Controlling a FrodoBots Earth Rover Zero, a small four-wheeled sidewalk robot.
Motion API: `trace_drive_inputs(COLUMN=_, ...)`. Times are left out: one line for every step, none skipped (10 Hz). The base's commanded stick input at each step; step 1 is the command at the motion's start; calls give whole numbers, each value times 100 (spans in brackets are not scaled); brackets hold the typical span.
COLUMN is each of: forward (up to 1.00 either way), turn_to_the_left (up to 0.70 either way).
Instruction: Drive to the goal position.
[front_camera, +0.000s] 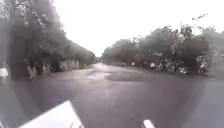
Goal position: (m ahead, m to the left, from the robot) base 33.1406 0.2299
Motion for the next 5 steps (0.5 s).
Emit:
trace_drive_inputs(forward=100, turn_to_the_left=0)
trace_drive_inputs(forward=100, turn_to_the_left=0)
trace_drive_inputs(forward=100, turn_to_the_left=0)
trace_drive_inputs(forward=100, turn_to_the_left=0)
trace_drive_inputs(forward=100, turn_to_the_left=0)
